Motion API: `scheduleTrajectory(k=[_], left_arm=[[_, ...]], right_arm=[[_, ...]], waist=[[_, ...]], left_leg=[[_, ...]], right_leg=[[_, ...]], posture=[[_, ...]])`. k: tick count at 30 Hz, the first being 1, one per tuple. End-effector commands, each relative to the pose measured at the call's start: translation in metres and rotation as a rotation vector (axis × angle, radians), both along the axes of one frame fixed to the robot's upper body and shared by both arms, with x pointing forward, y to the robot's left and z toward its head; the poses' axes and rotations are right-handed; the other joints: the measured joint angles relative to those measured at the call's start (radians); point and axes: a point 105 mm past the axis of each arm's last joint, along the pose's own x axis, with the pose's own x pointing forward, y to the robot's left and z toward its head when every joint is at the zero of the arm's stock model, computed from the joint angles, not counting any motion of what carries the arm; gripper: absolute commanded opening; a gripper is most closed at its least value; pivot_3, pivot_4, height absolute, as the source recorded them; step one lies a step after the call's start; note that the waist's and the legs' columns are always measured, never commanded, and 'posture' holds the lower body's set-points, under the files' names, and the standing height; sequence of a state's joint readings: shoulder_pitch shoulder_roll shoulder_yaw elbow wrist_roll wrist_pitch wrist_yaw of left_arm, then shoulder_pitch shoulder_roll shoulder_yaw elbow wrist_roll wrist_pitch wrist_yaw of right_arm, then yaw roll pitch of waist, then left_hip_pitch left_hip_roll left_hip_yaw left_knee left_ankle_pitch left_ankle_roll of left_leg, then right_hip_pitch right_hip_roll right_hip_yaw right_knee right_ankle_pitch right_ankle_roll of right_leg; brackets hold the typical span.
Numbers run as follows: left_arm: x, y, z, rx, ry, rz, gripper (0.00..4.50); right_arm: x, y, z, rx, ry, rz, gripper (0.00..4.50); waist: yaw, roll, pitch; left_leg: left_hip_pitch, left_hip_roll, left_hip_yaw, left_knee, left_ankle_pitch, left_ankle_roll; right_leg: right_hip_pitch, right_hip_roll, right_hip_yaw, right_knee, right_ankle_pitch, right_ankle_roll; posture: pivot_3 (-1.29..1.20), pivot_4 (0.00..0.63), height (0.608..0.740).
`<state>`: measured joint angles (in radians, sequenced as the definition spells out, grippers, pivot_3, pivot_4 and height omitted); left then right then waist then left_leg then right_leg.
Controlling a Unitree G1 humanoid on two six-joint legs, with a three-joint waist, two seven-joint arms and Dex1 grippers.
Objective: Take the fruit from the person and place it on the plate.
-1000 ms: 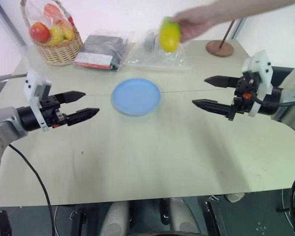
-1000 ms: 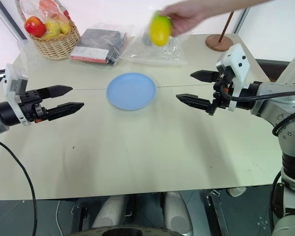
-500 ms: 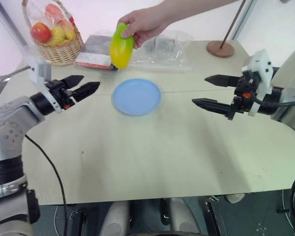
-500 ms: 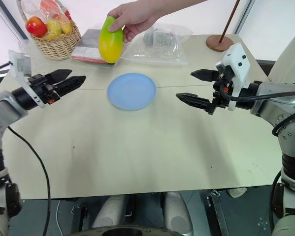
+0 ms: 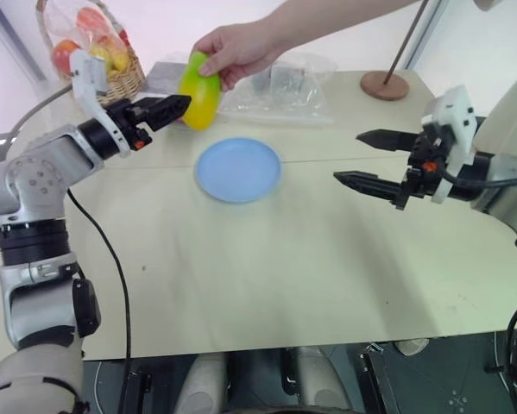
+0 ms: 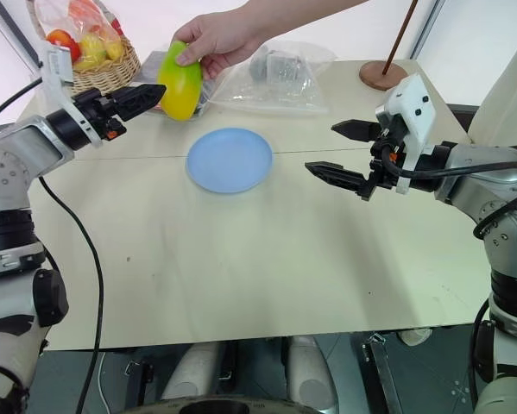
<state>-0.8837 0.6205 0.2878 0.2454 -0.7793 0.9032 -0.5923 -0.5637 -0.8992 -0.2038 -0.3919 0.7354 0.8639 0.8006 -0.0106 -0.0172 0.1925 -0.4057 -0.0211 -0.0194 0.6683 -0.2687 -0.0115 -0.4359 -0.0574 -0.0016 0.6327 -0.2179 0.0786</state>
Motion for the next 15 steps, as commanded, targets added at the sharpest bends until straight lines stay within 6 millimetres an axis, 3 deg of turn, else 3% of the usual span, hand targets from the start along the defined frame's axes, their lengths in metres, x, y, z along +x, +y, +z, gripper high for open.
scheduleTrajectory(k=[1, 15], left_arm=[[0.005, 0.001, 0.019, -0.010, -0.064, 0.001, 4.50], [0.022, -0.021, 0.012, 0.010, -0.031, -0.105, 4.50]], right_arm=[[-0.007, 0.003, 0.013, 0.009, -0.059, 0.017, 4.43], [-0.008, -0.001, 0.011, 0.016, -0.059, -0.001, 4.43]], waist=[[0.000, 0.000, 0.000], [0.000, 0.000, 0.000]], left_leg=[[0.000, 0.000, 0.000, 0.000, 0.000, 0.000], [0.000, -0.001, 0.000, 0.000, 0.000, 0.000]], right_leg=[[0.000, 0.000, 0.000, 0.000, 0.000, 0.000], [0.000, 0.000, 0.000, 0.000, 0.000, 0.001]], posture=[[0.00, 0.150, 0.740], [0.00, 0.150, 0.740]])
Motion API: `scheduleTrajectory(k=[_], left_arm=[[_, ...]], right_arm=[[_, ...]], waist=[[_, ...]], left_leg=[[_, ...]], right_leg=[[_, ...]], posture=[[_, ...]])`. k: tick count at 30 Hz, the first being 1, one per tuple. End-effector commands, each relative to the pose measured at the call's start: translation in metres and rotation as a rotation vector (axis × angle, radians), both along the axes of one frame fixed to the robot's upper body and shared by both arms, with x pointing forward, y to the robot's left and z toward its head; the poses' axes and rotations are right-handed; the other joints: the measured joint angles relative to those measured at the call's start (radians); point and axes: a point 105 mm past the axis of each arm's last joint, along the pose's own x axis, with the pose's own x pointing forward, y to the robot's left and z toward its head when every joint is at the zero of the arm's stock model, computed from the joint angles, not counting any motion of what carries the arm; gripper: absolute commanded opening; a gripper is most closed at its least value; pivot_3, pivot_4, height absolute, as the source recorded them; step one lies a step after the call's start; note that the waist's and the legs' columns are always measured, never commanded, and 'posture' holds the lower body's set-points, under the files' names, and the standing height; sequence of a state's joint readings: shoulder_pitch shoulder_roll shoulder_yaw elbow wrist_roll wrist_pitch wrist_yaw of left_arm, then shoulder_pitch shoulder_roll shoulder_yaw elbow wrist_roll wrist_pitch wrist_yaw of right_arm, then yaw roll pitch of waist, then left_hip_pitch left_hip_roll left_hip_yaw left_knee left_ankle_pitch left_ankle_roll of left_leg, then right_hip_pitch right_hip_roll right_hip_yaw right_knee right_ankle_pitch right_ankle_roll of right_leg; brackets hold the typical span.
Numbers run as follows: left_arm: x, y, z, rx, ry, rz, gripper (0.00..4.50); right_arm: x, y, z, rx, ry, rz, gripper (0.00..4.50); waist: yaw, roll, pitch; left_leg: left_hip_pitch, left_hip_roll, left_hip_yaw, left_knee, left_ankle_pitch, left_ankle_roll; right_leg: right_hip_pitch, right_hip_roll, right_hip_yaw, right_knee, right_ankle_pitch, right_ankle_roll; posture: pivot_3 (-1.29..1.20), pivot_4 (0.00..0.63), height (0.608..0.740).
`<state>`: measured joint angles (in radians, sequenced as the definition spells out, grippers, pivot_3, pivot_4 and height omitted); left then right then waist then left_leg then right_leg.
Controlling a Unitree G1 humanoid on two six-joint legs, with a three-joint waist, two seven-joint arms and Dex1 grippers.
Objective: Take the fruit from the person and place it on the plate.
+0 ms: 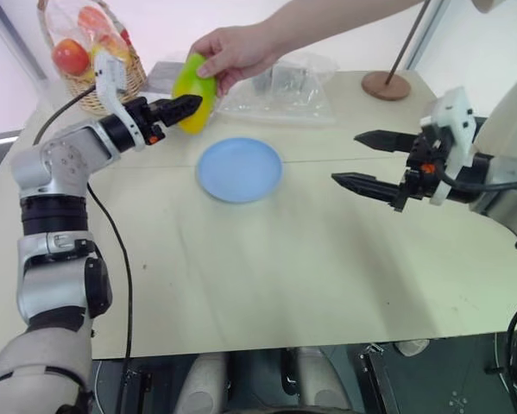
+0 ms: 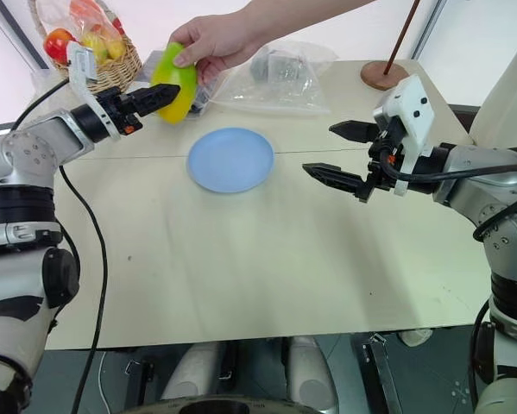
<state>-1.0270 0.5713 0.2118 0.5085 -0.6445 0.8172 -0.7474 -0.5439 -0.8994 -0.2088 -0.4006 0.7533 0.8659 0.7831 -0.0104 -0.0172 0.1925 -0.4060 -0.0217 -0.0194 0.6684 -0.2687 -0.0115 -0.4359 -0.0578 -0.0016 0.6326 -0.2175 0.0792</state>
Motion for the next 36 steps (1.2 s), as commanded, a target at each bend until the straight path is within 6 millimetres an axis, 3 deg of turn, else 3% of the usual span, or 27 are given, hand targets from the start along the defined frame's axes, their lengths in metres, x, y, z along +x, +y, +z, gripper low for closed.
scheduleTrajectory(k=[1, 10, 13, 15, 16, 29, 36], left_arm=[[-0.001, -0.003, 0.019, 0.005, -0.067, -0.020, 4.50], [0.002, -0.004, 0.018, 0.021, -0.067, -0.029, 4.50], [0.002, -0.004, 0.018, 0.024, -0.070, -0.031, 3.61], [0.001, -0.005, 0.017, 0.030, -0.070, -0.038, 2.66], [0.000, -0.006, 0.017, 0.033, -0.069, -0.042, 2.57], [-0.011, -0.006, 0.016, 0.076, -0.061, -0.112, 2.57], [-0.022, -0.002, -0.014, 0.254, -0.015, -0.174, 2.57]], right_arm=[[-0.007, -0.001, 0.014, 0.007, -0.071, 0.003, 4.43], [-0.007, -0.003, 0.012, 0.012, -0.073, -0.008, 4.43], [-0.006, -0.003, 0.012, 0.014, -0.074, -0.011, 4.50], [-0.006, -0.004, 0.012, 0.014, -0.074, -0.011, 4.50], [-0.006, -0.004, 0.012, 0.014, -0.074, -0.011, 4.50], [-0.005, -0.002, 0.011, 0.016, -0.074, -0.006, 4.50], [-0.008, 0.005, 0.015, 0.031, -0.084, 0.021, 4.50]], waist=[[0.000, 0.000, 0.000], [0.000, 0.000, 0.000], [0.000, 0.000, 0.000], [0.000, 0.000, 0.000], [0.000, 0.000, 0.000], [0.000, 0.000, 0.000], [-0.001, 0.000, 0.000]], left_leg=[[0.000, 0.000, 0.000, 0.000, 0.000, 0.000], [0.000, 0.000, 0.000, 0.000, 0.000, 0.000], [0.000, 0.000, 0.000, 0.000, 0.000, 0.000], [0.000, 0.000, 0.000, 0.000, 0.000, 0.000], [0.000, 0.000, 0.000, 0.000, 0.000, 0.000], [0.000, 0.000, 0.000, 0.000, 0.000, 0.000], [0.001, 0.000, 0.000, 0.000, 0.000, 0.000]], right_leg=[[0.000, 0.000, 0.000, 0.000, 0.000, 0.000], [0.000, 0.000, 0.000, 0.000, 0.000, 0.000], [0.000, 0.000, 0.000, 0.000, 0.000, 0.000], [0.000, 0.000, 0.000, 0.000, 0.000, 0.000], [0.000, 0.000, 0.000, 0.000, 0.000, 0.000], [0.000, 0.000, 0.000, 0.000, 0.000, 0.000], [0.000, 0.000, 0.000, 0.000, 0.000, 0.000]], posture=[[0.00, 0.150, 0.740], [0.00, 0.150, 0.740], [0.00, 0.150, 0.740], [0.00, 0.150, 0.740], [0.00, 0.150, 0.740], [0.00, 0.150, 0.740], [0.00, 0.150, 0.740]])
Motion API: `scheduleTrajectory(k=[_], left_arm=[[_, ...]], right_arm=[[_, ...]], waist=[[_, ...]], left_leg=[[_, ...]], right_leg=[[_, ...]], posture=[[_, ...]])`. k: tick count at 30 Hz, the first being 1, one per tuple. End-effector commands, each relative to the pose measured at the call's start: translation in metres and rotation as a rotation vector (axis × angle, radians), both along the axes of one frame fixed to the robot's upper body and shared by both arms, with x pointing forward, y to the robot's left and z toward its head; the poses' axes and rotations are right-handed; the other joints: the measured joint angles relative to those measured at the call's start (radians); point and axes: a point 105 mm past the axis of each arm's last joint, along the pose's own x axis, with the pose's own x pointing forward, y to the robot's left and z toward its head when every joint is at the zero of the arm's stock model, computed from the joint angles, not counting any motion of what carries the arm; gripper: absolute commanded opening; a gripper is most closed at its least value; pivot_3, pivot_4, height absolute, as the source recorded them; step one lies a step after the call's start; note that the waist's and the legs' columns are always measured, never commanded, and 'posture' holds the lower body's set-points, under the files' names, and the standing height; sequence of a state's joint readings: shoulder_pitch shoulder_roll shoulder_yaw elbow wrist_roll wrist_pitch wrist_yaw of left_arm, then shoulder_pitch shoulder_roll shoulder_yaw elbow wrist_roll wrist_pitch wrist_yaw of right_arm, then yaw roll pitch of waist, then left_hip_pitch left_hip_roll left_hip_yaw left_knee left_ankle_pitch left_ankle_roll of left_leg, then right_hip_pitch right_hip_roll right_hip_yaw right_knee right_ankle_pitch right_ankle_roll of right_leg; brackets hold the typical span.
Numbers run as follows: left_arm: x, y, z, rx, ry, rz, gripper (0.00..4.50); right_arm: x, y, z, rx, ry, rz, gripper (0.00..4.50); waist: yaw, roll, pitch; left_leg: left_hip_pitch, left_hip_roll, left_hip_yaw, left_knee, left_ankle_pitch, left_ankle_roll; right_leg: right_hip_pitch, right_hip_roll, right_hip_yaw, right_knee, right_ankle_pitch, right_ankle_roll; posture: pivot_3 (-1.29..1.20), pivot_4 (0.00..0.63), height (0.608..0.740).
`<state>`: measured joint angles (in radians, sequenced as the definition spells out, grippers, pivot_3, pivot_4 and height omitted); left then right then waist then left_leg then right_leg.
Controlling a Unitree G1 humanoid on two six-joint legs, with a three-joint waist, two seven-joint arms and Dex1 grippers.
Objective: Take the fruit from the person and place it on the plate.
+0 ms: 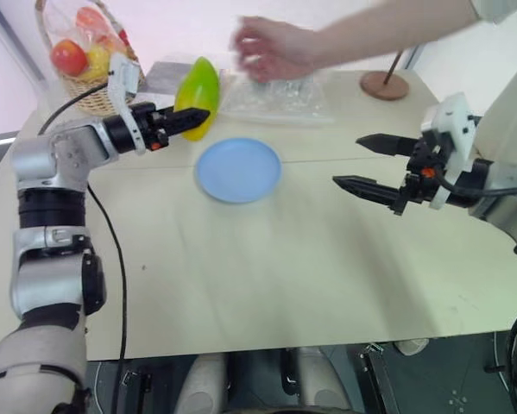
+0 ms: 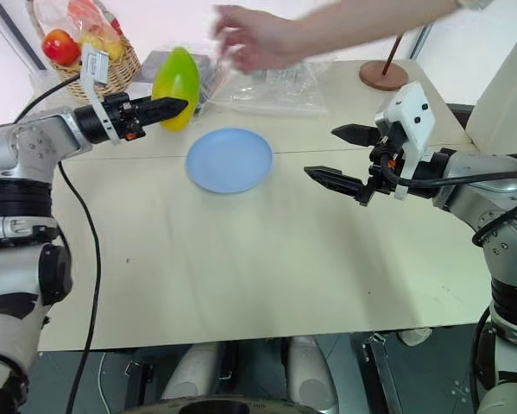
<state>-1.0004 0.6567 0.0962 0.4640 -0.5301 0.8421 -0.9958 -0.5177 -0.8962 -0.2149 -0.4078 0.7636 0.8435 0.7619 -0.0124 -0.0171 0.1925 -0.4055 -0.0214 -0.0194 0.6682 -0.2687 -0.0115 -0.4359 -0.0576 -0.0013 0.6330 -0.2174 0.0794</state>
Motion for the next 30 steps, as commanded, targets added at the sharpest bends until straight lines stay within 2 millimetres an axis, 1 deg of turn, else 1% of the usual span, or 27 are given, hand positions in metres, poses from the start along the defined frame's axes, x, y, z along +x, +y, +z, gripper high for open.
scheduleTrajectory(k=[1, 4, 7, 9, 14, 16, 18, 21, 26, 30], left_arm=[[-0.002, 0.001, -0.004, 0.089, -0.028, -0.018, 2.57], [0.009, 0.003, -0.039, 0.277, -0.020, 0.005, 2.57], [0.026, 0.000, -0.067, 0.392, -0.031, 0.049, 2.57], [0.033, -0.005, -0.078, 0.417, -0.032, 0.045, 2.57], [0.038, -0.028, -0.097, 0.439, -0.031, -0.021, 2.57], [0.040, -0.033, -0.100, 0.444, -0.035, -0.032, 2.57], [0.041, -0.038, -0.099, 0.441, -0.045, -0.040, 2.57], [0.043, -0.043, -0.094, 0.435, -0.062, -0.050, 2.57], [0.045, -0.044, -0.087, 0.437, -0.091, -0.054, 2.57], [0.047, -0.048, -0.076, 0.423, -0.119, -0.051, 2.57]], right_arm=[[-0.007, 0.009, 0.018, 0.024, -0.079, 0.038, 4.50], [-0.006, 0.026, 0.011, 0.031, -0.060, 0.071, 4.50], [-0.006, 0.042, 0.004, 0.055, -0.044, 0.107, 4.50], [-0.007, 0.047, 0.005, 0.072, -0.043, 0.118, 4.50], [-0.007, 0.049, 0.005, 0.079, -0.042, 0.108, 4.50], [-0.008, 0.049, 0.005, 0.081, -0.042, 0.102, 4.50], [-0.009, 0.048, 0.006, 0.084, -0.043, 0.097, 4.50], [-0.011, 0.047, 0.006, 0.088, -0.043, 0.085, 4.50], [-0.011, 0.046, 0.006, 0.093, -0.043, 0.073, 4.50], [-0.010, 0.046, 0.007, 0.099, -0.047, 0.069, 4.50]], waist=[[0.001, 0.000, 0.000], [0.002, 0.000, 0.000], [0.004, 0.000, 0.000], [0.007, 0.000, 0.000], [0.019, -0.001, 0.000], [0.023, -0.001, 0.000], [0.021, -0.001, 0.000], [0.020, -0.001, 0.000], [0.019, -0.001, 0.000], [0.021, -0.001, 0.000]], left_leg=[[0.000, 0.000, 0.000, 0.000, 0.000, 0.000], [0.000, 0.000, 0.000, 0.001, 0.000, 0.000], [0.000, 0.000, 0.000, 0.001, 0.000, 0.000], [-0.001, -0.001, 0.000, 0.001, 0.000, 0.000], [-0.002, -0.001, 0.000, 0.002, 0.000, 0.001], [-0.002, -0.001, 0.000, 0.002, 0.000, 0.001], [-0.002, -0.001, 0.000, 0.002, 0.000, 0.001], [-0.002, -0.001, 0.000, 0.002, -0.001, 0.001], [-0.002, -0.001, 0.000, 0.002, -0.001, 0.001], [-0.002, -0.001, 0.000, 0.002, -0.001, 0.001]], right_leg=[[0.000, 0.000, 0.000, 0.000, 0.000, 0.000], [0.000, 0.000, 0.000, 0.000, 0.000, 0.000], [0.000, 0.000, 0.000, 0.000, 0.000, 0.000], [0.000, 0.000, 0.000, 0.000, 0.000, 0.000], [0.000, -0.001, -0.001, -0.001, 0.001, 0.001], [0.000, -0.001, -0.001, -0.001, 0.001, 0.001], [0.000, -0.001, -0.001, 0.000, 0.001, 0.001], [0.000, 0.000, -0.001, 0.000, 0.001, 0.001], [0.000, 0.000, -0.001, 0.000, 0.001, 0.001], [0.000, 0.000, -0.001, 0.000, 0.001, 0.001]], posture=[[0.00, 0.150, 0.740], [0.00, 0.150, 0.740], [0.00, 0.150, 0.740], [0.00, 0.150, 0.740], [0.00, 0.150, 0.740], [0.00, 0.150, 0.740], [0.00, 0.150, 0.740], [0.00, 0.150, 0.740], [0.00, 0.150, 0.740], [0.00, 0.150, 0.740]])
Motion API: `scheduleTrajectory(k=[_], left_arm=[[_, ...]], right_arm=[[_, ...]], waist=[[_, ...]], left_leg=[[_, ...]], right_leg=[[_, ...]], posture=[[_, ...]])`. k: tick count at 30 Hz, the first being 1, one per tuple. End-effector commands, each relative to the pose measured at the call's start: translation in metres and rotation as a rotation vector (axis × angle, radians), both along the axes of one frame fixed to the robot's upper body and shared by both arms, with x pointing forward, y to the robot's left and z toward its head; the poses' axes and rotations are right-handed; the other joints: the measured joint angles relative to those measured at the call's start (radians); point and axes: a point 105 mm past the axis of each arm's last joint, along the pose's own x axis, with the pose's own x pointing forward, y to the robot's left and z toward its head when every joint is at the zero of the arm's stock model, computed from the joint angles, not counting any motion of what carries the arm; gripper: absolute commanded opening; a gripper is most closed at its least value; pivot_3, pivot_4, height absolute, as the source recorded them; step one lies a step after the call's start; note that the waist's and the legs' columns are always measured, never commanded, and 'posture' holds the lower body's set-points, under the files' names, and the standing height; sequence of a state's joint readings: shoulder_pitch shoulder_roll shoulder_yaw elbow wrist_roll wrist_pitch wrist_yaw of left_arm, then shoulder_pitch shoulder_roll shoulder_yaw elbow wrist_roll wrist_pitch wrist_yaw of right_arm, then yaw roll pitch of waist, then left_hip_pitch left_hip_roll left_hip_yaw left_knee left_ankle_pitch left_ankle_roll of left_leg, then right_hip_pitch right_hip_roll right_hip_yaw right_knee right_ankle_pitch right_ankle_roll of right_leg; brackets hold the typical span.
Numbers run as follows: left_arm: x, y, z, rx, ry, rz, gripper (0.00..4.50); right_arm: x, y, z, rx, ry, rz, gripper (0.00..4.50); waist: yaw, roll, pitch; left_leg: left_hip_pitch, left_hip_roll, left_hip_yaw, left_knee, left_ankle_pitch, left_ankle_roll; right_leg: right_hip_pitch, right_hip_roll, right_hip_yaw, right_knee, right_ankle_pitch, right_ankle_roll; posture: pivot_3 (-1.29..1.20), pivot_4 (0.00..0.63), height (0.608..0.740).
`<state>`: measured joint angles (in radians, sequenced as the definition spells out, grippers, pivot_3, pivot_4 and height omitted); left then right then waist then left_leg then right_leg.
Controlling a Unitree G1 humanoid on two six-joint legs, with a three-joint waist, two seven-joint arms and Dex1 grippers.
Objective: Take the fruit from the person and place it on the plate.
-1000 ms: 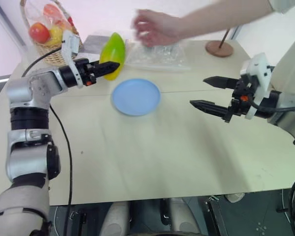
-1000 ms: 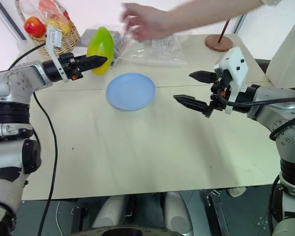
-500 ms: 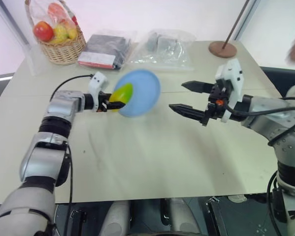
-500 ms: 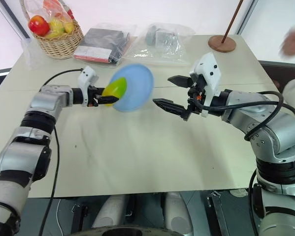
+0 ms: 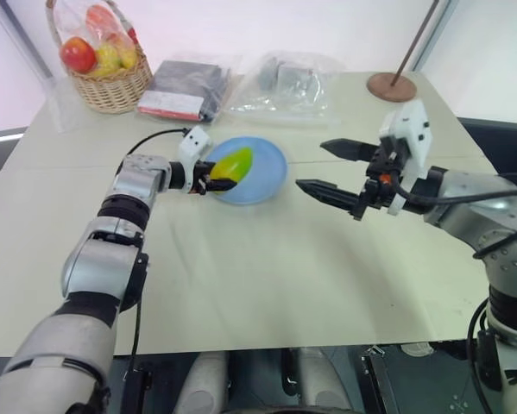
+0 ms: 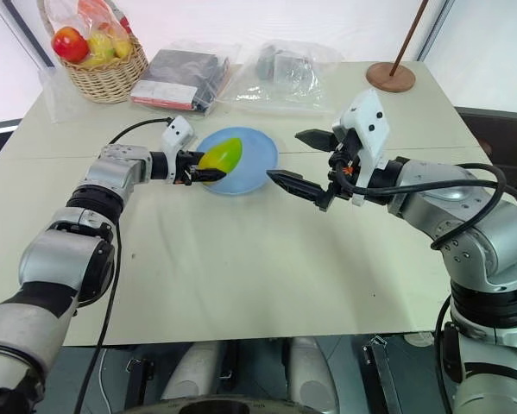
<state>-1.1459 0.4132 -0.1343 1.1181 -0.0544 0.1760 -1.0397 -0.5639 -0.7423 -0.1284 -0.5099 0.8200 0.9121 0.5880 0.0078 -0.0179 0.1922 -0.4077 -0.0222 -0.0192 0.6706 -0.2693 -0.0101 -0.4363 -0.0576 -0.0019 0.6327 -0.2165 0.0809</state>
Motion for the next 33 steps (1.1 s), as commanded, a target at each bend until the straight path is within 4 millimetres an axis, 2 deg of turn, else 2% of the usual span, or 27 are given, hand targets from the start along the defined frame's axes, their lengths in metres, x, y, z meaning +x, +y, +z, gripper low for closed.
scheduleTrajectory(k=[1, 6, 13, 15, 16, 17, 22, 26, 29, 33], left_arm=[[0.006, -0.004, 0.028, -0.030, -0.080, -0.012, 2.57], [0.007, -0.009, 0.037, -0.040, -0.100, -0.024, 2.57], [0.005, -0.012, 0.037, -0.037, -0.084, -0.042, 2.57], [0.004, -0.013, 0.035, -0.031, -0.068, -0.056, 3.60], [0.003, -0.014, 0.034, -0.026, -0.063, -0.062, 3.90], [0.003, -0.014, 0.033, -0.021, -0.057, -0.068, 4.47], [0.002, -0.015, 0.032, -0.010, -0.059, -0.077, 4.47], [0.004, -0.012, 0.051, -0.034, -0.101, -0.076, 4.47], [0.002, -0.007, 0.082, -0.098, -0.152, -0.085, 4.47], [-0.013, 0.006, 0.119, -0.168, -0.209, -0.120, 4.47]], right_arm=[[-0.006, 0.001, 0.013, 0.015, -0.060, 0.011, 4.50], [-0.005, 0.002, 0.014, 0.019, -0.066, 0.013, 4.50], [-0.005, 0.002, 0.015, 0.021, -0.069, 0.009, 4.50], [-0.005, 0.001, 0.015, 0.022, -0.069, 0.008, 4.50], [-0.005, 0.001, 0.015, 0.023, -0.069, 0.008, 4.50], [-0.005, 0.001, 0.015, 0.024, -0.068, 0.007, 4.50], [-0.005, 0.002, 0.015, 0.026, -0.068, 0.005, 4.50], [-0.005, 0.002, 0.014, 0.026, -0.068, 0.004, 4.50], [-0.006, 0.002, 0.013, 0.021, -0.066, 0.004, 4.50], [-0.006, -0.002, 0.010, -0.006, -0.063, -0.005, 4.50]], waist=[[0.001, 0.000, 0.000], [0.002, 0.000, 0.000], [0.002, 0.000, 0.000], [0.002, 0.000, 0.000], [0.002, 0.000, 0.000], [0.002, 0.000, 0.000], [0.001, 0.000, 0.000], [0.002, 0.000, 0.000], [0.001, 0.000, 0.000], [-0.004, 0.000, 0.000]], left_leg=[[0.000, 0.000, 0.000, 0.000, 0.000, 0.000], [0.000, 0.000, 0.000, 0.000, 0.000, 0.000], [0.000, 0.000, 0.000, 0.000, 0.000, 0.000], [0.000, 0.000, 0.000, 0.000, 0.000, 0.000], [0.000, 0.000, 0.000, 0.000, 0.000, 0.000], [0.000, 0.000, 0.000, 0.000, 0.000, 0.000], [0.000, 0.000, 0.000, 0.000, 0.000, 0.000], [0.000, 0.000, 0.000, 0.000, 0.000, 0.000], [0.000, 0.000, 0.000, 0.000, 0.000, 0.000], [0.000, 0.000, 0.000, 0.000, 0.000, 0.000]], right_leg=[[0.000, 0.000, 0.000, 0.000, 0.000, 0.000], [0.000, 0.000, 0.000, 0.000, 0.000, 0.000], [0.000, 0.000, 0.000, 0.000, 0.000, 0.000], [0.000, 0.000, 0.000, 0.000, 0.000, 0.000], [0.000, 0.000, 0.000, 0.000, 0.000, 0.000], [0.000, 0.000, 0.000, 0.000, 0.000, 0.000], [0.000, 0.000, 0.000, 0.000, 0.000, 0.000], [0.000, 0.000, 0.000, 0.000, 0.000, 0.000], [0.000, 0.000, 0.000, 0.000, 0.000, 0.000], [0.000, 0.001, 0.000, 0.000, 0.000, 0.000]], posture=[[0.00, 0.150, 0.740], [0.00, 0.150, 0.740], [0.00, 0.150, 0.740], [0.00, 0.150, 0.740], [0.00, 0.150, 0.740], [0.00, 0.150, 0.740], [0.00, 0.150, 0.740], [0.00, 0.150, 0.740], [0.00, 0.150, 0.740], [0.00, 0.150, 0.740]])
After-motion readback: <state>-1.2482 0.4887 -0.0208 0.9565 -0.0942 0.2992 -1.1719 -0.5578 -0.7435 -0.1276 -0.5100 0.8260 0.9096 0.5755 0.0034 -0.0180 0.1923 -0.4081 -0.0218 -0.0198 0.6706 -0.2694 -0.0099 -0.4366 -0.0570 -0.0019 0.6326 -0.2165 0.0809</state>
